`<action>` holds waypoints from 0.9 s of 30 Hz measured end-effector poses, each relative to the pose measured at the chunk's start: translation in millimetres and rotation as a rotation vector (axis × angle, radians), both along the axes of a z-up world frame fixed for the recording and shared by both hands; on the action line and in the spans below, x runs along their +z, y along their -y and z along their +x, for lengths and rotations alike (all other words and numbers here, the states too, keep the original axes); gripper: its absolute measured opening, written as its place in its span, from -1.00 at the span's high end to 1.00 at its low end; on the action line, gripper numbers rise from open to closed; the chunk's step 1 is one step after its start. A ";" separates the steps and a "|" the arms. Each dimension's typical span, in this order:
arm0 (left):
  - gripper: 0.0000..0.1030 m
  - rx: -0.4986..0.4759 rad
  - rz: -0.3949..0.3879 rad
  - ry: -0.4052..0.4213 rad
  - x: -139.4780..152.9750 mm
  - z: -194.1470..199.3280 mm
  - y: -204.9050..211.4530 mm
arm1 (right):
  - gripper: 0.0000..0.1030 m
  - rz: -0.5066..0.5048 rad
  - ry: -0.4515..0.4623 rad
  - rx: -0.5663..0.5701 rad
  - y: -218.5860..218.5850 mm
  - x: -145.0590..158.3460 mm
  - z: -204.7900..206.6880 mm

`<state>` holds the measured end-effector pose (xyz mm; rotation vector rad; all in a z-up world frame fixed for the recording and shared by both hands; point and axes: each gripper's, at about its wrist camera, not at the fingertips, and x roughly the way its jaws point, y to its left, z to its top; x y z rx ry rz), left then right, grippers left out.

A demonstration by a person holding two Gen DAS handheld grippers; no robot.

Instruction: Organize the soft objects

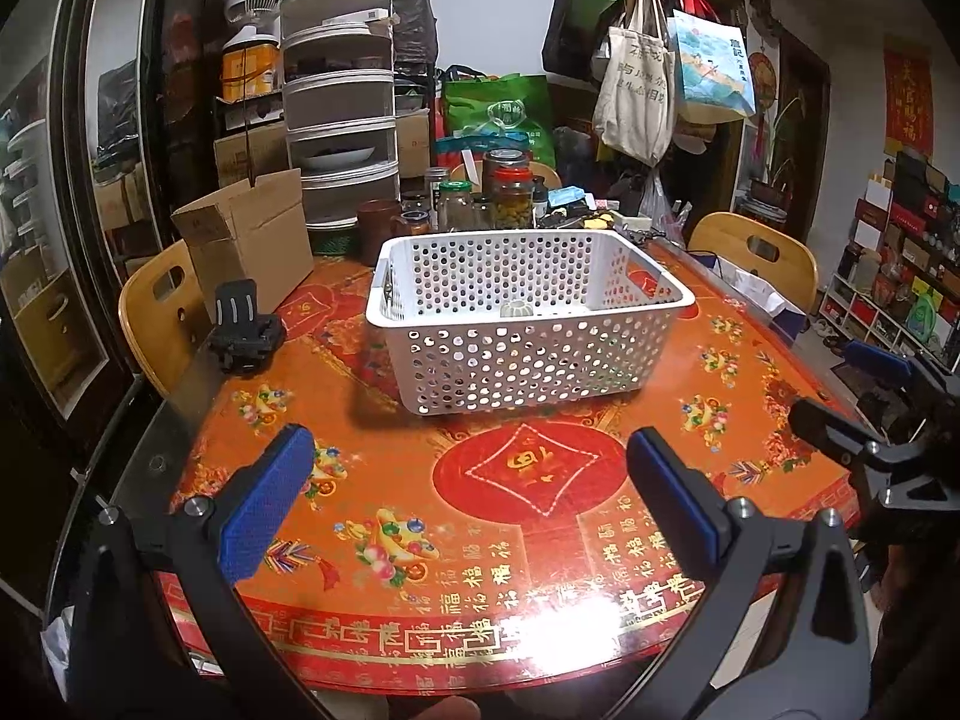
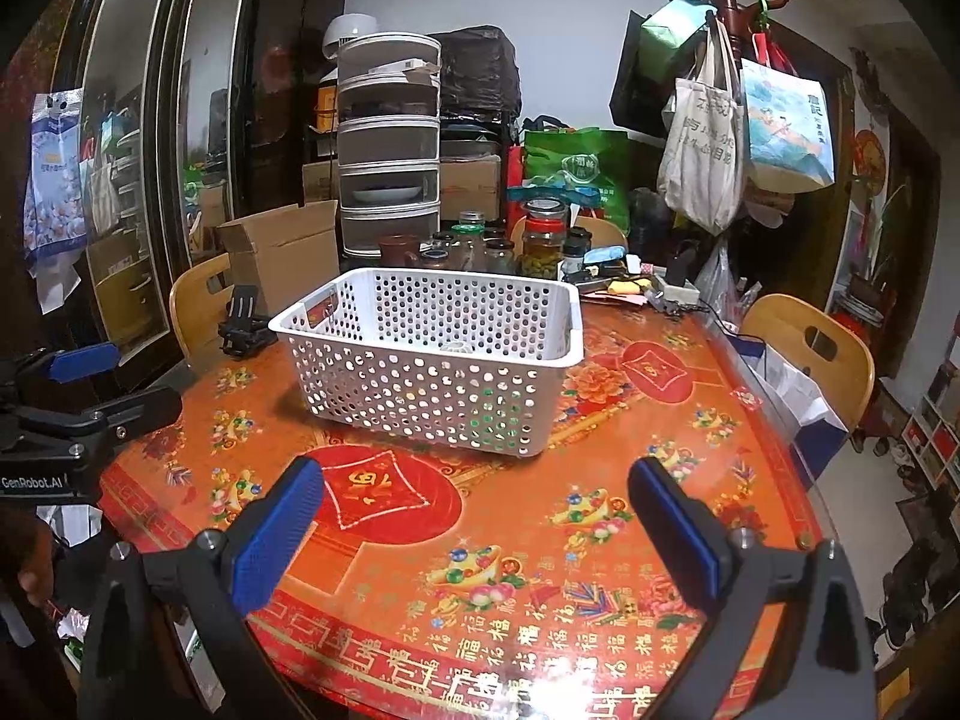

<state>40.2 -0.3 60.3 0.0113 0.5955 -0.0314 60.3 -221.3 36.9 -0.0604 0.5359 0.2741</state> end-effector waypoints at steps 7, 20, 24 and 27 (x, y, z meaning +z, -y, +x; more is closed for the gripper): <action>-1.00 -0.001 -0.002 0.001 -0.5 -0.2 -0.1 | -0.97 0.003 0.004 0.005 -0.5 2.0 -2.3; -1.00 -0.005 -0.009 0.004 -1.6 -1.2 4.0 | -0.97 0.006 0.009 0.010 -0.4 4.7 -5.1; -1.00 -0.004 -0.011 0.004 -0.5 -1.6 4.2 | -0.97 0.008 0.009 0.011 -0.6 4.9 -5.7; -1.00 -0.004 -0.011 0.004 -0.5 -1.5 4.1 | -0.97 0.008 0.009 0.012 -0.2 5.7 -6.0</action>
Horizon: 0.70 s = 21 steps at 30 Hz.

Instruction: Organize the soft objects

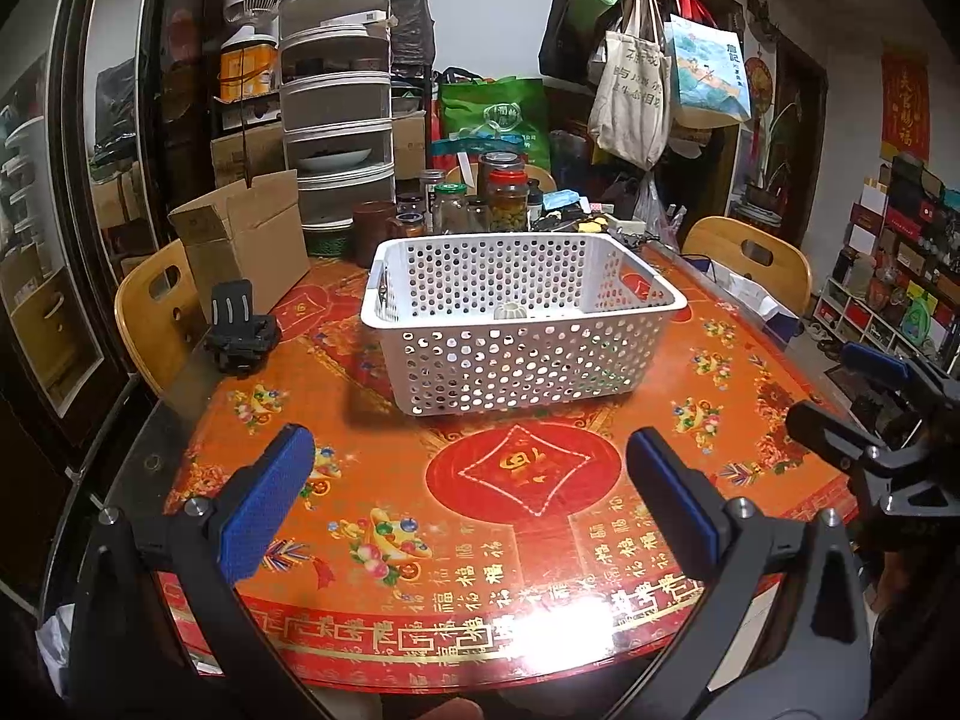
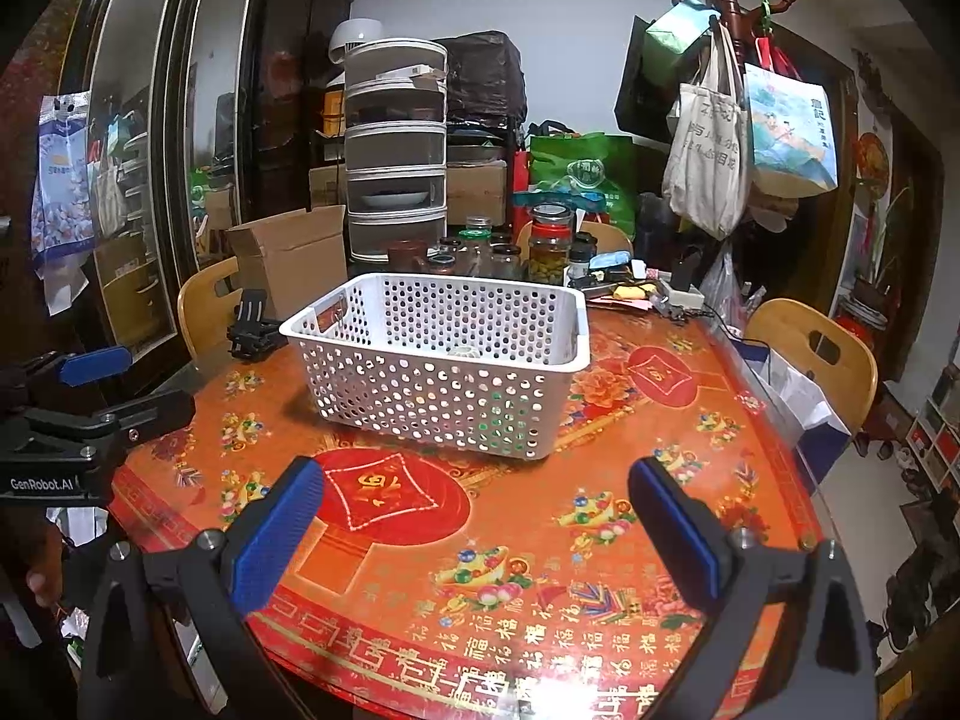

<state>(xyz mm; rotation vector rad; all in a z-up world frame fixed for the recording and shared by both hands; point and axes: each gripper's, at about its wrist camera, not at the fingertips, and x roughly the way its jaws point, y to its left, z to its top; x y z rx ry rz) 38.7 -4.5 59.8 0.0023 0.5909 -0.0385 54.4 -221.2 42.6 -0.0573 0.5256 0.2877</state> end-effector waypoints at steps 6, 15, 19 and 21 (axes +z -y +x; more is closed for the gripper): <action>-1.00 0.002 -0.001 -0.002 0.2 0.7 0.3 | -0.97 -0.001 0.001 0.005 -0.1 2.4 -1.0; -1.00 -0.006 -0.009 0.000 0.8 -0.5 3.9 | -0.97 0.001 0.003 0.008 1.1 2.7 -1.2; -1.00 0.003 -0.009 0.006 2.3 -0.8 4.4 | -0.97 0.003 -0.002 0.009 2.3 2.6 0.1; -1.00 0.003 -0.009 0.006 2.2 -0.9 3.8 | -0.97 0.003 -0.001 0.009 2.1 3.0 0.0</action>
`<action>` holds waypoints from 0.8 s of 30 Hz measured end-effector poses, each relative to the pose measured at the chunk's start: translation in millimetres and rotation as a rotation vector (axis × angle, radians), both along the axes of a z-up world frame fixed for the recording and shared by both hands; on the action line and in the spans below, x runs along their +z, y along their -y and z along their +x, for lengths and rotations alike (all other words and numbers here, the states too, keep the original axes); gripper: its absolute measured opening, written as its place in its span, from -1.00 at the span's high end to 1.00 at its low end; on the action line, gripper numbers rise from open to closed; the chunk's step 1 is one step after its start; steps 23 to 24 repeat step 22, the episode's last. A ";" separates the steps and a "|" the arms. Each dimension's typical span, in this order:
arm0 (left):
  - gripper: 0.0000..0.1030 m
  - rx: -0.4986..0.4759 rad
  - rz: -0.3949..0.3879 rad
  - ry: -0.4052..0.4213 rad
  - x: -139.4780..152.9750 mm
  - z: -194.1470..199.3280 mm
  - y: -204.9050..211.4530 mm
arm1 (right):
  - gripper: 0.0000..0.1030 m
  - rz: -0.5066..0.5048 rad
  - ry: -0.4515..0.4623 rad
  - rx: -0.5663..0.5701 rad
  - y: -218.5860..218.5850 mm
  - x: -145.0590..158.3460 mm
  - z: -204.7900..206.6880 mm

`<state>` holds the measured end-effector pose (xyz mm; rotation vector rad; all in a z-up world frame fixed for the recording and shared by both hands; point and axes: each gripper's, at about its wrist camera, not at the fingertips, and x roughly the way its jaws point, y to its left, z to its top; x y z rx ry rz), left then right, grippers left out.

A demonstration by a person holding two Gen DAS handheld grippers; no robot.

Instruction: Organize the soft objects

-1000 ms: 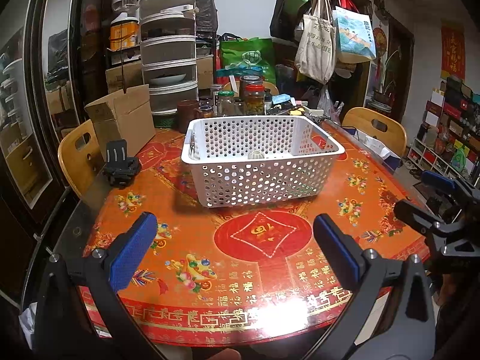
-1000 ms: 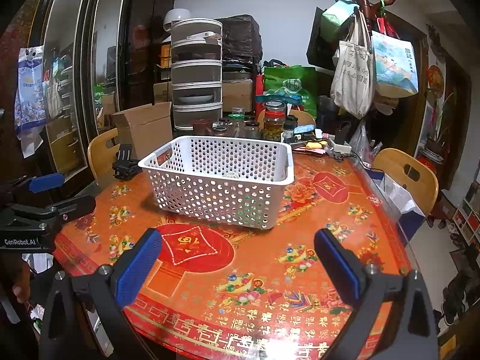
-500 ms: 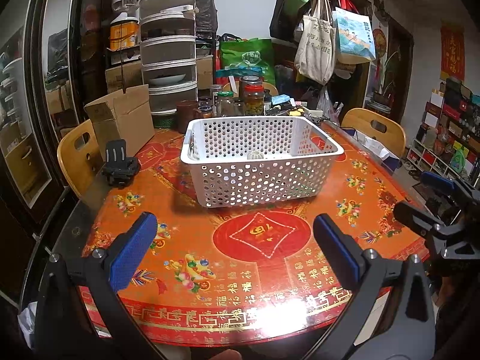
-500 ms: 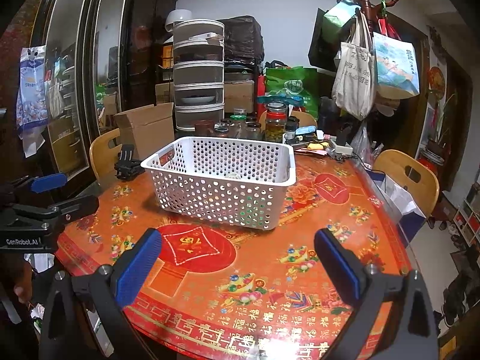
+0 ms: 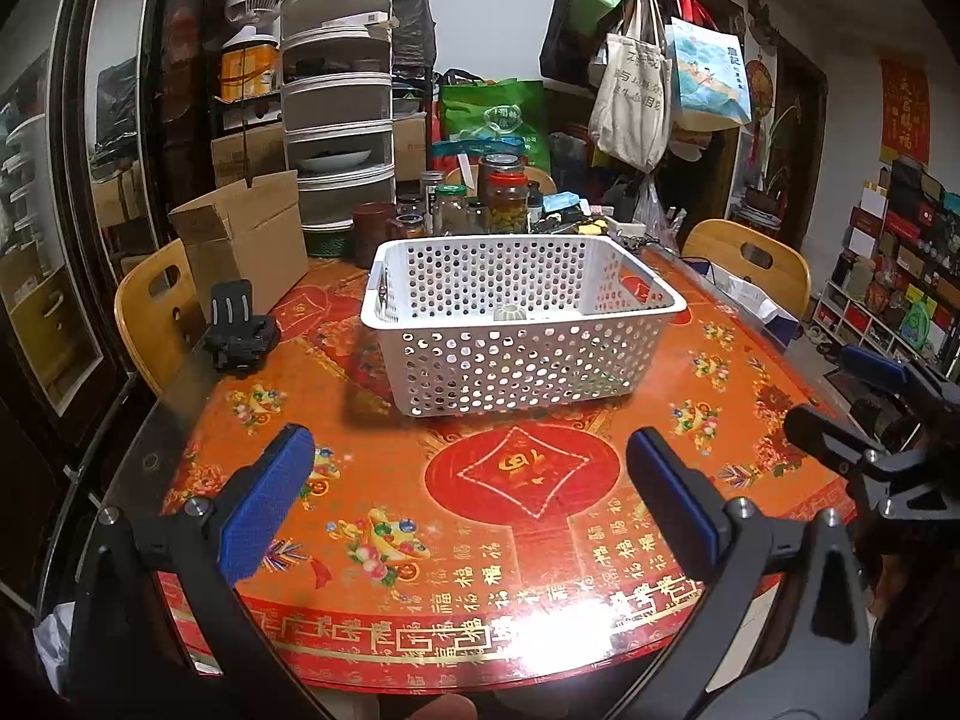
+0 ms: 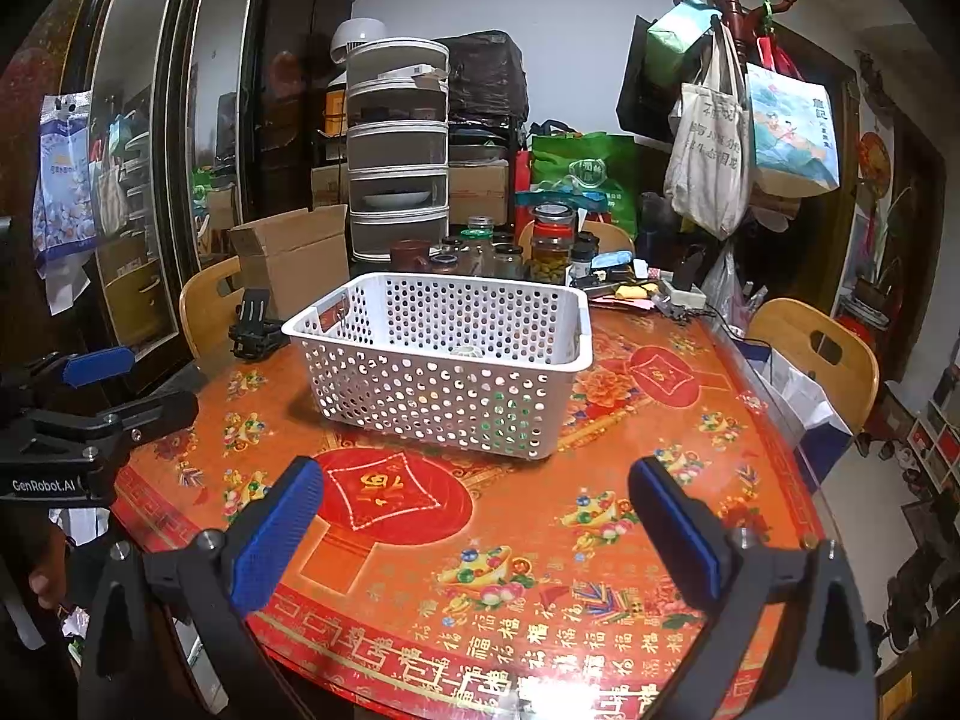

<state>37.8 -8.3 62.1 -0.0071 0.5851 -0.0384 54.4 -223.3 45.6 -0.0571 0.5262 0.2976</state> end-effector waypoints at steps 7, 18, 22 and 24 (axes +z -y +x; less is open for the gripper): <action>-1.00 0.002 0.003 0.003 1.0 0.0 -1.9 | -0.97 -0.001 0.002 0.004 -0.1 -1.0 0.6; -1.00 -0.005 0.008 0.028 3.0 -3.3 0.4 | -0.97 -0.002 0.003 0.007 -1.0 -1.7 0.5; -1.00 0.001 0.005 0.031 3.3 -3.8 0.0 | -0.97 -0.005 0.006 0.008 -3.2 -3.3 -0.8; -1.00 0.001 0.005 0.031 3.3 -3.8 0.0 | -0.97 -0.005 0.006 0.008 -3.2 -3.3 -0.8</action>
